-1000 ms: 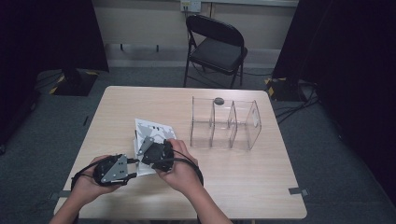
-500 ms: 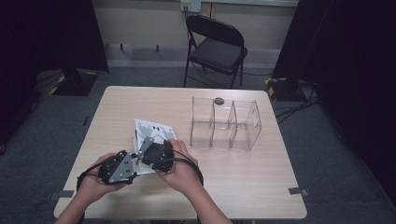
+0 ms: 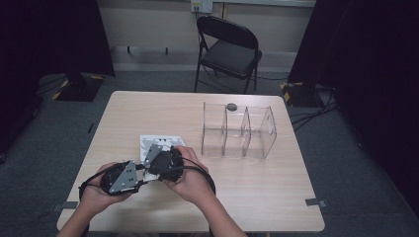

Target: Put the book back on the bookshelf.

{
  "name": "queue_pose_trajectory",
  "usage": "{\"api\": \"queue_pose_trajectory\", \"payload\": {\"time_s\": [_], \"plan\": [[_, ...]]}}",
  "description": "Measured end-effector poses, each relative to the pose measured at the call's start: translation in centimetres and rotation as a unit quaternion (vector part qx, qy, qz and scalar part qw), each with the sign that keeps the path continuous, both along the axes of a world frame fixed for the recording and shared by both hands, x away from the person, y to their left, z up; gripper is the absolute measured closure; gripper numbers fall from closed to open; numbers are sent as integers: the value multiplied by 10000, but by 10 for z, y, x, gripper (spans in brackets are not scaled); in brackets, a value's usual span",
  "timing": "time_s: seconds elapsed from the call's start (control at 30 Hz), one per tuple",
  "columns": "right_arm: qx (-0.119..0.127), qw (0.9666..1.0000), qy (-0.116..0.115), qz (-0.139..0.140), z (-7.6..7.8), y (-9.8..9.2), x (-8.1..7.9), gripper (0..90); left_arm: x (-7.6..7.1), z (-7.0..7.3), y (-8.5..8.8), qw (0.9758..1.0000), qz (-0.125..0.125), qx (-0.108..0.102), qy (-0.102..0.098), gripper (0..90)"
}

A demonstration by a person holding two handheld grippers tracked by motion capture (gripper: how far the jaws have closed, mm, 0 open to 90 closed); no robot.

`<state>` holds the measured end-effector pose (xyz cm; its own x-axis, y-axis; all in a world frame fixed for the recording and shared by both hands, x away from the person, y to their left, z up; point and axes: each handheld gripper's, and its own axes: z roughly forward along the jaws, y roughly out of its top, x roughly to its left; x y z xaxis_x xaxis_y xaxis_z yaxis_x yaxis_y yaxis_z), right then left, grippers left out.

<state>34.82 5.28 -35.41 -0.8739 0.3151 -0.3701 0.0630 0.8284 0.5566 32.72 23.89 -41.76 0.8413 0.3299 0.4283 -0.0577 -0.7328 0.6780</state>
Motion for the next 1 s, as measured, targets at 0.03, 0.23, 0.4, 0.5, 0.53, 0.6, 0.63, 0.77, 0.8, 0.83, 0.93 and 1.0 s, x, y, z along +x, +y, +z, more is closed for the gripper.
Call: {"api": "queue_pose_trajectory", "payload": {"time_s": [0.03,0.23,0.4,0.5,0.53,0.6,0.63,0.77,0.8,0.83,0.93,1.0], "plan": [[93,9999,76,-27,1,-1,1,489,0,0,0,10000,11,-63,16,593],[891,9946,505,-179,15,-20,2,317,2,2,2,9999,36,-125,98,598],[993,9924,635,-345,28,-34,1,289,6,6,4,9995,78,-209,226,598],[1116,9900,776,-378,35,-46,2,259,8,8,5,9994,63,-201,271,598],[1083,9901,809,-378,37,-50,2,245,9,9,5,9993,69,-213,296,598],[1078,9899,830,-388,40,-56,2,243,10,10,5,9993,64,-210,319,597],[1093,9899,807,-412,41,-61,2,232,11,10,5,9990,69,-246,355,597],[1066,9901,831,-377,36,-81,1,186,12,14,6,9989,85,-225,409,597],[1029,9908,814,-327,32,-88,1,168,11,14,6,9988,84,-220,430,598],[1017,9906,847,-340,28,-94,0,168,11,15,6,9986,92,-234,466,598],[877,9902,1007,-409,3,-111,1,150,11,19,6,9985,82,-200,512,598],[757,9888,1176,-520,-16,-120,1,150,11,21,7,9980,93,-192,587,599]]}}
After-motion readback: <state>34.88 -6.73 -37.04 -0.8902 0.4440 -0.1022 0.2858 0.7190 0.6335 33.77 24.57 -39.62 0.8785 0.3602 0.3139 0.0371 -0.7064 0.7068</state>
